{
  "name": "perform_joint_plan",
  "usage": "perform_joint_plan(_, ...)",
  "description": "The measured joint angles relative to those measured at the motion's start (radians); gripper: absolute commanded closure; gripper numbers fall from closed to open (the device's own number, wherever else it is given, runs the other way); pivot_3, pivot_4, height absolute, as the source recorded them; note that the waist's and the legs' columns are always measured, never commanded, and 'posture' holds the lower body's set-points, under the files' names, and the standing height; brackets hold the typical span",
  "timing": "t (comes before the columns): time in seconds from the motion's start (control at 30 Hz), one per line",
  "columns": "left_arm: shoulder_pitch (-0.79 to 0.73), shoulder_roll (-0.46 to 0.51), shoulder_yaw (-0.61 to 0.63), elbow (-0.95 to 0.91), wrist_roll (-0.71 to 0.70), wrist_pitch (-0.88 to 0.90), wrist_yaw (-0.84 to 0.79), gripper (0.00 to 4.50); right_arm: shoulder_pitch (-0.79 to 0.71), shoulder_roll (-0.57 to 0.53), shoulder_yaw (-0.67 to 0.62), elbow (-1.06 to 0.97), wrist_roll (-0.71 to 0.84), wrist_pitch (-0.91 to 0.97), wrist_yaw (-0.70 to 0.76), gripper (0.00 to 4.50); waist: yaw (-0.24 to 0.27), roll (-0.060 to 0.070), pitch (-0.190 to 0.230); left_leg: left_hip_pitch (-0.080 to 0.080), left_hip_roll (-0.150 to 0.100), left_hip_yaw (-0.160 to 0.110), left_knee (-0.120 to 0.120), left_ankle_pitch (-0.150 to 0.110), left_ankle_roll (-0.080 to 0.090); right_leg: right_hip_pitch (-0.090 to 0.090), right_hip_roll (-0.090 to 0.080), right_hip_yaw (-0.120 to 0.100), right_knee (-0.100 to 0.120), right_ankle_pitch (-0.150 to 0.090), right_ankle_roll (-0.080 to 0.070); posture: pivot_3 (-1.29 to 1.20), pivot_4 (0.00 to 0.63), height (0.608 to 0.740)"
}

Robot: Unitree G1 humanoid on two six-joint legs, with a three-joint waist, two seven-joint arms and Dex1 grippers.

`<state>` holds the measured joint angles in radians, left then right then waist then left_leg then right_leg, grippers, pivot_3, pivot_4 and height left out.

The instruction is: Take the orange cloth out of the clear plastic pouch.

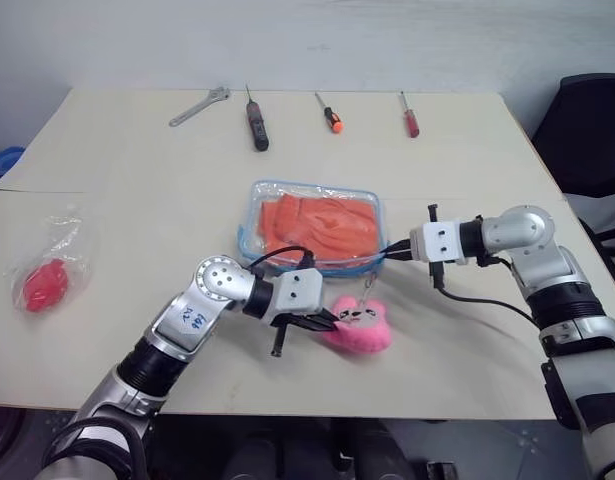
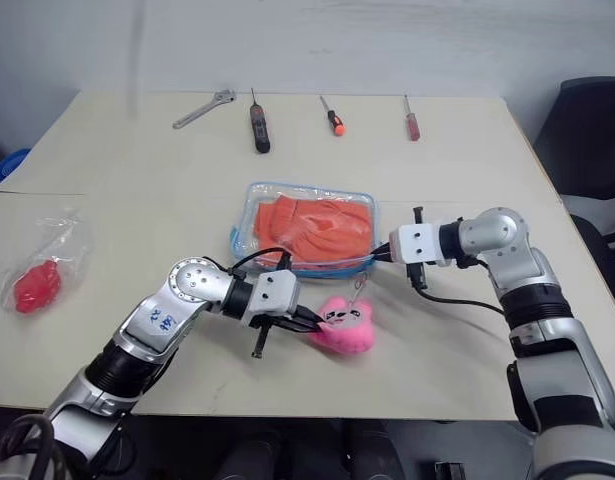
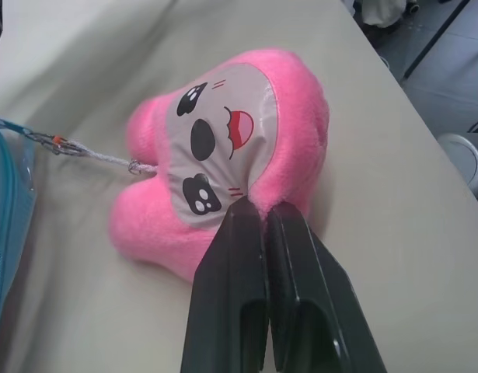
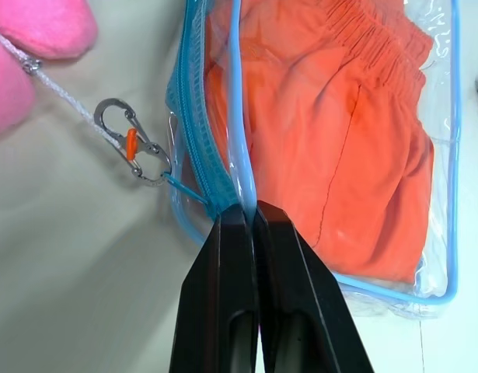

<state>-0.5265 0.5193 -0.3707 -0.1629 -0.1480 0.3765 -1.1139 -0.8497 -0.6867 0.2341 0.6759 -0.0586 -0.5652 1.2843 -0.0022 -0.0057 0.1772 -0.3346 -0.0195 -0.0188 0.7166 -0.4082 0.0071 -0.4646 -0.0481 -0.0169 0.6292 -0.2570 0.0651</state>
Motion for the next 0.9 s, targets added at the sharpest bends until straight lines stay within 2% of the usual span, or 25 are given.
perform_joint_plan(0.13,0.063,0.022,0.069,-0.056,-0.029,0.062,0.044,4.5,-0.005,0.005,0.001,0.031,-0.005,-0.029,-0.006,4.46,-0.002,0.0,0.0,0.0,0.0,0.0,0.0,0.0,0.0,0.0,0.0,0.0,0.0,0.0,0.0,0.0,0.15,0.74)
perform_joint_plan(0.4,0.343,0.13,0.392,-0.318,-0.179,0.283,0.185,4.5,-0.07,0.015,0.006,0.163,-0.013,-0.149,0.019,4.46,-0.005,0.001,0.0,0.0,0.001,0.0,-0.001,0.0,0.0,0.0,0.0,0.0,-0.001,0.0,0.0,0.0,0.15,0.74)
perform_joint_plan(0.57,0.572,0.175,0.661,-0.45,-0.266,0.381,0.24,4.5,-0.087,0.013,0.005,0.229,-0.009,-0.202,0.049,4.46,-0.002,0.001,0.001,0.0,0.001,0.0,-0.002,0.0,0.0,0.0,-0.001,0.0,-0.002,0.0,-0.001,0.0,0.15,0.74)
perform_joint_plan(0.77,0.805,0.23,0.983,-0.418,-0.292,0.365,0.22,4.5,-0.107,0.01,0.0,0.278,0.013,-0.243,0.093,4.46,-0.004,0.001,0.001,0.001,0.001,0.0,-0.002,0.0,0.0,0.001,-0.001,-0.001,-0.002,-0.001,-0.002,0.0,0.15,0.74)
perform_joint_plan(0.9,0.82,0.239,1.034,-0.39,-0.293,0.351,0.216,4.5,-0.112,0.011,-0.002,0.287,0.023,-0.244,0.105,4.46,-0.003,0.002,0.001,0.001,0.001,0.0,-0.002,0.0,0.0,0.001,-0.001,-0.001,-0.002,-0.001,-0.002,0.0,0.15,0.74)
